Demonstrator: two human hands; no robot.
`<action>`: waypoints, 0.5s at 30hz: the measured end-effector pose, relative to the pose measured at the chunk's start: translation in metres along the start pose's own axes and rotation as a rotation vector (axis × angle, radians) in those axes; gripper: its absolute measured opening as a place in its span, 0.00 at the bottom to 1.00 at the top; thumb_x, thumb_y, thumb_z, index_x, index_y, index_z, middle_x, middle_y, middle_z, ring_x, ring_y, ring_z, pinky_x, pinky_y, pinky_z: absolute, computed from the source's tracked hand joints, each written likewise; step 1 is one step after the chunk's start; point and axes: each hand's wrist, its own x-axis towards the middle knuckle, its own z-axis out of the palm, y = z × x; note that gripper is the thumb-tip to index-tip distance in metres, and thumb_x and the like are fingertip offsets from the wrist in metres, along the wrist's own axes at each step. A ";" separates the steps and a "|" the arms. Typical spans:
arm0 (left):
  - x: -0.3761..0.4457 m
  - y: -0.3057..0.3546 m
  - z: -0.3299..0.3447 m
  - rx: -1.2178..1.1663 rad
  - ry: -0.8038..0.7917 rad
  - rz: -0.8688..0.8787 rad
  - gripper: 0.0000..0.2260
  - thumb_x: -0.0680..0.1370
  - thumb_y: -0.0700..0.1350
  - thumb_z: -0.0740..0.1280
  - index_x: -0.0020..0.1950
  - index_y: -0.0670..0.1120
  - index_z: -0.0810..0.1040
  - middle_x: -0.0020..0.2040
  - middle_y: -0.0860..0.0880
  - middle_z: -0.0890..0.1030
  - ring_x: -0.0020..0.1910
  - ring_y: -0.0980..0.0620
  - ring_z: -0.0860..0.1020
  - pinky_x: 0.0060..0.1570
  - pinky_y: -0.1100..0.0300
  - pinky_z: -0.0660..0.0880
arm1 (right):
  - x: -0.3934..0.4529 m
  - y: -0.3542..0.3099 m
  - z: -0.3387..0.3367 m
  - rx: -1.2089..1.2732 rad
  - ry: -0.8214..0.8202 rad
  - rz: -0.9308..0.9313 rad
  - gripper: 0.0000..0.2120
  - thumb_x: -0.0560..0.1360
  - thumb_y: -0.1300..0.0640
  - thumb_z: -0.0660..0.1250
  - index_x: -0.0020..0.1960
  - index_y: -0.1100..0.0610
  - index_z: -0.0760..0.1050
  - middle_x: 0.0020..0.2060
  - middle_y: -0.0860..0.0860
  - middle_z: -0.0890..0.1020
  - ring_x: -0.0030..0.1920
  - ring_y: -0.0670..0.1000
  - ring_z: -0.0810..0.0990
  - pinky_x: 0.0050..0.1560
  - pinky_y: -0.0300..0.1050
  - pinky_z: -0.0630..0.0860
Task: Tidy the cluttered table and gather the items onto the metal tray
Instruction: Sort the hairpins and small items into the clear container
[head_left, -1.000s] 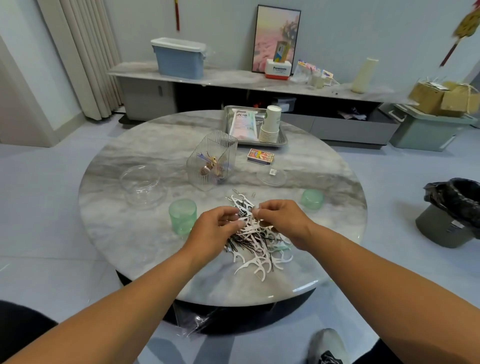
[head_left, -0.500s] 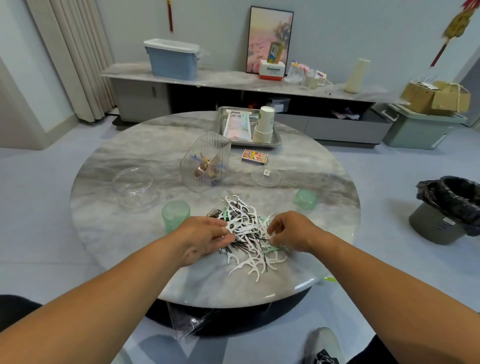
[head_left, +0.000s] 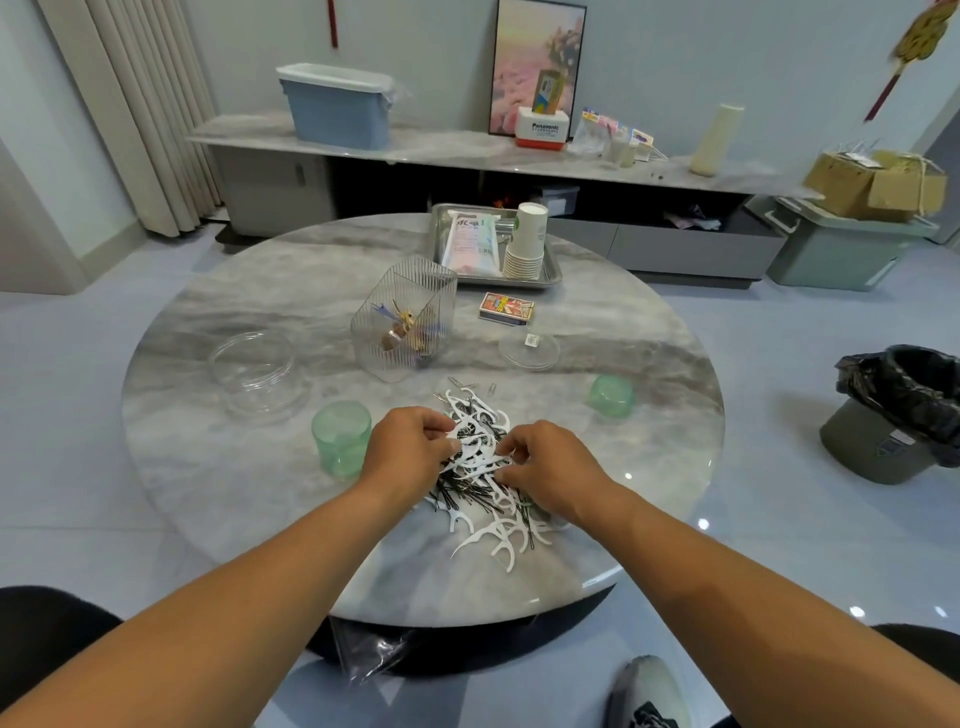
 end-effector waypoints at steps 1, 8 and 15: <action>0.001 0.000 0.001 0.053 -0.013 0.014 0.11 0.73 0.41 0.78 0.55 0.46 0.85 0.42 0.53 0.82 0.42 0.56 0.80 0.41 0.66 0.72 | 0.001 -0.001 0.000 -0.002 0.006 -0.005 0.07 0.74 0.51 0.77 0.51 0.47 0.82 0.40 0.44 0.80 0.41 0.47 0.80 0.43 0.45 0.77; 0.012 -0.001 0.003 0.309 -0.117 0.068 0.11 0.74 0.43 0.77 0.56 0.46 0.84 0.41 0.50 0.83 0.42 0.51 0.80 0.43 0.59 0.73 | 0.002 -0.002 -0.007 -0.101 0.055 -0.150 0.05 0.76 0.48 0.74 0.44 0.49 0.82 0.42 0.44 0.78 0.40 0.47 0.76 0.40 0.45 0.71; 0.017 0.001 0.005 0.351 -0.142 0.075 0.03 0.75 0.47 0.76 0.43 0.49 0.84 0.38 0.50 0.83 0.40 0.49 0.80 0.37 0.58 0.72 | 0.007 0.000 -0.027 0.306 -0.049 -0.031 0.04 0.77 0.54 0.74 0.43 0.50 0.82 0.36 0.46 0.83 0.31 0.42 0.77 0.37 0.41 0.76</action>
